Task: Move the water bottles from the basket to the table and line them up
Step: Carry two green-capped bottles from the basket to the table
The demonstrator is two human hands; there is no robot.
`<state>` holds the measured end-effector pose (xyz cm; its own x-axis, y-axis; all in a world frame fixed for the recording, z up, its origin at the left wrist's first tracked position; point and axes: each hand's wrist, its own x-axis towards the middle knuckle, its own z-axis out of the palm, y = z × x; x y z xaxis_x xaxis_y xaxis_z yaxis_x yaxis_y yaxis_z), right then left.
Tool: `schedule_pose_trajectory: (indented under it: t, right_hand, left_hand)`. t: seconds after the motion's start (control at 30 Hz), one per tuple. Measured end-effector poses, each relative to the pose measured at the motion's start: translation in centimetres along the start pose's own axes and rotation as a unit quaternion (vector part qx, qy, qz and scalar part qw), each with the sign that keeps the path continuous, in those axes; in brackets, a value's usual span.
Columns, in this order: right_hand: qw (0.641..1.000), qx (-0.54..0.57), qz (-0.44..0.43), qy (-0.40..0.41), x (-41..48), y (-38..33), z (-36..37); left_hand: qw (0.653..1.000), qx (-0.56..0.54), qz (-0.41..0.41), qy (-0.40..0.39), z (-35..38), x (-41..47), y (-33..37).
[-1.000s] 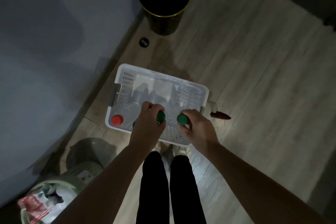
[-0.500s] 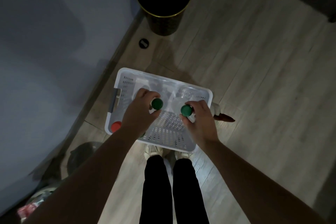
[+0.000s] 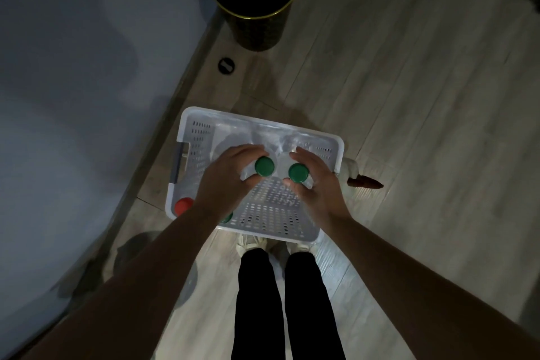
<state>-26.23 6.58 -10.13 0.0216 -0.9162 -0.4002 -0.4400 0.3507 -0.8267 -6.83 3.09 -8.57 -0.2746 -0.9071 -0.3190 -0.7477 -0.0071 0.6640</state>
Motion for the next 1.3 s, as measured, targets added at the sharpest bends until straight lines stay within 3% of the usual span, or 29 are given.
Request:
schedule_pose_trajectory:
  t: [0.23, 0.4, 0.6, 0.73, 0.8, 0.87, 1.0, 1.13, 1.3]
  right_hand:
    - [0.995, 0.083, 0.041, 0.045, -0.3, -1.8, -0.6]
    - [0.995, 0.083, 0.022, 0.049, -2.4, -6.5, -2.8]
    - [0.995, 0.097, 0.002, 0.008, -7.1, -17.2, -8.3]
    - [0.993, 0.093, -0.057, -0.035, -11.9, -26.8, -13.8]
    - [0.988, 0.106, -0.103, -0.048, -14.3, -31.6, -16.3]
    - [0.976, 0.135, -0.158, -0.062, -16.5, -36.1, -18.4]
    - [0.944, 0.208, -0.242, -0.09, -19.8, -44.3, -20.8]
    - [0.89, 0.271, -0.335, -0.15, -20.8, -50.3, -22.2]
    - [0.832, 0.375, -0.284, -0.293, -20.5, -53.0, -22.5]
  left_hand:
    - [0.994, -0.075, -0.065, 0.053, -0.7, -1.0, 0.9]
    - [0.992, -0.09, -0.031, 0.081, -4.2, -3.7, 4.4]
    - [0.985, -0.138, 0.023, 0.098, -14.4, -9.0, 12.2]
    - [0.973, -0.161, 0.123, 0.111, -23.5, -13.5, 19.5]
    - [0.967, -0.191, 0.127, 0.112, -27.7, -15.8, 22.9]
    - [0.954, -0.253, 0.109, 0.116, -31.9, -17.9, 26.2]
    - [0.894, -0.369, 0.203, 0.152, -38.2, -21.1, 31.5]
    - [0.859, -0.414, 0.255, 0.163, -42.1, -22.5, 34.9]
    - [0.809, -0.531, 0.219, 0.126, -43.3, -23.1, 35.5]
